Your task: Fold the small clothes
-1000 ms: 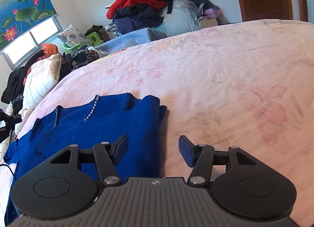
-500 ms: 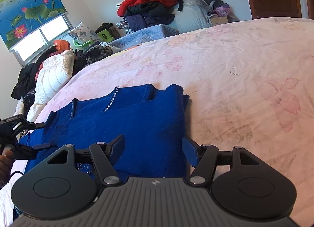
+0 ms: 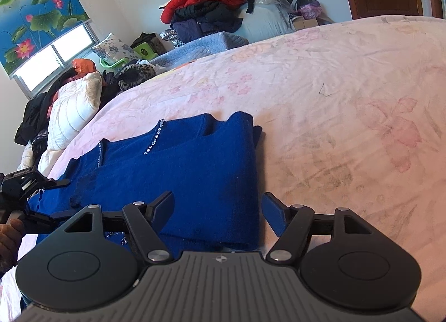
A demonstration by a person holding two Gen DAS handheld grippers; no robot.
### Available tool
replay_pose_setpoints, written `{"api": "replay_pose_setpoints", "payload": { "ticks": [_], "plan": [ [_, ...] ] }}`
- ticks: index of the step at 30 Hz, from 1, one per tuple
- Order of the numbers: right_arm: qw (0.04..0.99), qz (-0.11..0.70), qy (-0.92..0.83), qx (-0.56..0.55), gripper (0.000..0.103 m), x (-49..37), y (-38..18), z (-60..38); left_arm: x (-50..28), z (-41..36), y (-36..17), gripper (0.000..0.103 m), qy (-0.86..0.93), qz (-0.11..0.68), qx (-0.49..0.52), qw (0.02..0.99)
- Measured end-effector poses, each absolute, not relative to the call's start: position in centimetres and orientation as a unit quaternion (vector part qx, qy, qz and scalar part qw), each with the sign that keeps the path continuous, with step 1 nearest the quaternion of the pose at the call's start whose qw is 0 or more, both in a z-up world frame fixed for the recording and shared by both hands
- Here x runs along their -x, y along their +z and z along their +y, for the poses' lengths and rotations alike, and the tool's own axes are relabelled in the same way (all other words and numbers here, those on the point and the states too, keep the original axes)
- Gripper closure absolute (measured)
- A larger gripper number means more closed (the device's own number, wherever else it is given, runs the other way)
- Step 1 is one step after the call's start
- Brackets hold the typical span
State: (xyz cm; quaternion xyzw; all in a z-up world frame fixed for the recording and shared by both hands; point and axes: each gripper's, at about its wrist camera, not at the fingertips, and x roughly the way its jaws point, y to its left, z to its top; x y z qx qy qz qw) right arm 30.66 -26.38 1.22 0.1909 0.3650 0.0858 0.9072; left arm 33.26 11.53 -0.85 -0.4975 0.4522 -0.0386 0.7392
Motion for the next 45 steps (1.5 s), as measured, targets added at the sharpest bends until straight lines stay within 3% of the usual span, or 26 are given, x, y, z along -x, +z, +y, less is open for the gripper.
{"api": "replay_pose_setpoints", "payload": {
  "ticks": [2, 3, 13, 17, 23, 24, 26, 27, 31, 35, 38, 39, 40, 45],
  "plan": [
    [0.907, 0.365, 0.087, -0.191, 0.030, -30.7, 1.3, -26.2, -34.1, 11.3, -1.1, 0.090, -0.013, 0.454, 0.484, 0.748],
    [0.907, 0.364, 0.088, -0.191, 0.030, -30.7, 1.3, -26.2, -34.4, 11.3, -1.4, 0.095, -0.007, 0.456, 0.482, 0.748],
    [0.905, 0.358, 0.072, -0.219, 0.029, -31.1, 1.5, -28.4, -30.1, 14.1, 2.5, 0.097, 0.041, 0.363, 0.439, 0.821],
    [0.891, 0.364, 0.087, -0.256, 0.028, -32.9, 0.8, -29.0, -28.7, 17.2, -0.3, 0.097, 0.093, 0.387, 0.474, 0.786],
    [0.867, 0.402, 0.095, -0.278, 0.028, -38.0, -0.5, -27.5, -29.0, 15.9, 1.2, 0.097, 0.091, 0.396, 0.433, 0.805],
    [0.865, 0.408, 0.097, -0.274, 0.040, -38.7, -0.9, -27.0, -29.2, 16.0, 1.1, 0.097, 0.090, 0.399, 0.429, 0.805],
    [0.868, 0.413, 0.093, -0.261, 0.093, -39.5, -1.1, -26.4, -29.7, 16.1, 1.1, 0.097, 0.089, 0.401, 0.427, 0.805],
    [0.862, 0.425, 0.087, -0.263, 0.095, -40.0, -1.2, -26.4, -29.7, 16.3, 1.0, 0.097, 0.088, 0.402, 0.428, 0.805],
    [0.876, 0.401, 0.083, -0.254, 0.097, -39.5, 0.5, -27.5, -29.6, 16.5, 0.2, 0.097, 0.086, 0.403, 0.428, 0.804],
    [0.867, 0.416, 0.069, -0.266, 0.098, -39.6, -1.6, -28.8, -29.5, 16.1, 0.4, 0.097, 0.089, 0.401, 0.421, 0.809],
    [0.860, 0.415, 0.066, -0.289, 0.077, -38.9, -1.4, -29.0, -29.4, 16.2, 0.4, 0.095, 0.080, 0.400, 0.418, 0.812],
    [0.864, 0.410, 0.060, -0.285, 0.065, -38.5, -0.9, -28.8, -29.2, 16.3, 0.5, 0.095, 0.076, 0.398, 0.421, 0.811],
    [0.874, 0.399, 0.053, -0.272, 0.061, -37.9, -0.1, -28.5, -28.9, 16.3, 0.6, 0.095, 0.075, 0.395, 0.427, 0.810],
    [0.920, 0.341, 0.101, -0.167, 0.060, -33.9, 3.6, -23.9, -26.7, 13.9, 2.9, 0.095, 0.079, 0.363, 0.385, 0.845]
  ]
}}
